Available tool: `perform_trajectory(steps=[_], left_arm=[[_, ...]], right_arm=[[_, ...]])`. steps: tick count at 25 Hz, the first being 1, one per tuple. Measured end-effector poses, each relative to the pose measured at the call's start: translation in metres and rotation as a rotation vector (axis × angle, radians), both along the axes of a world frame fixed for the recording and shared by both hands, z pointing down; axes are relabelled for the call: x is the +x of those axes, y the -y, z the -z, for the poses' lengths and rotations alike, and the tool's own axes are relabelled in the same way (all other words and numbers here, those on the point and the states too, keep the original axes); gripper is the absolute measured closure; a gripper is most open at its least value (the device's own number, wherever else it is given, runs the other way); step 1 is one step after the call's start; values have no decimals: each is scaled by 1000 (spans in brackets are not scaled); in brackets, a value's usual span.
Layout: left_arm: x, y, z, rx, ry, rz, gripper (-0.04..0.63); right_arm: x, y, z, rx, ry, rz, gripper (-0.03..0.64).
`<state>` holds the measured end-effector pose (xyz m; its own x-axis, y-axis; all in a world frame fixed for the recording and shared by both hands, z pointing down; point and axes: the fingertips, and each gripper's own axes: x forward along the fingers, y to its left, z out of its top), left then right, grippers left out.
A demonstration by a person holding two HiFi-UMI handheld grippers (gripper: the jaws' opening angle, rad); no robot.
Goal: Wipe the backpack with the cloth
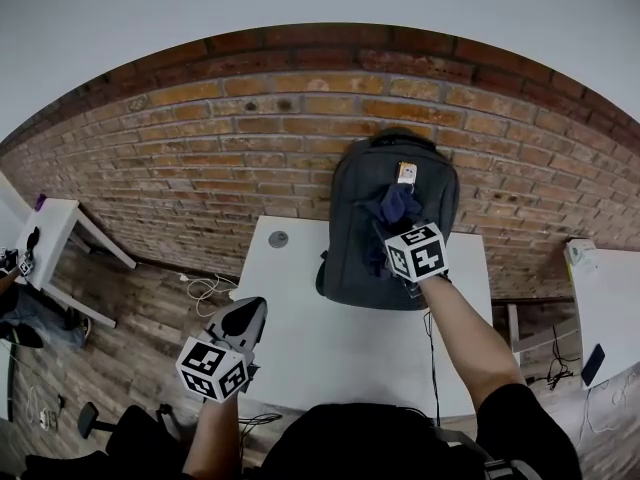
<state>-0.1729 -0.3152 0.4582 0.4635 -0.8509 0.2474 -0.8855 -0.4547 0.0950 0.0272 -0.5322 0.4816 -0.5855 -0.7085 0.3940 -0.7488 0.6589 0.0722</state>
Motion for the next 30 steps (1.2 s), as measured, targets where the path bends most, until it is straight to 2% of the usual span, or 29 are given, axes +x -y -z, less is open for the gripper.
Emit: perform_trajectory(steps=[5,12,14,20,25,30], left_arm=[[-4,1,3,6,5,11,600],[-10,1,-6,-14,5,28,600],[-12,1,-7,-15,-1,34,600],[-8,7,-8,-11,-9,21,600],[-6,10,-4,-5,-22,10,600],[-17,12,-2,2,-22,28,600]], right_arm=[[0,53,43,19,41,-48,555],[5,103,83,74,-22,-121,556],[0,104,86,74,-25,-118,556],[-28,98,83,31,61,-93,556],[-34,92,79,9,96,-84,556],[-44,84,75,14,55,-53,556]])
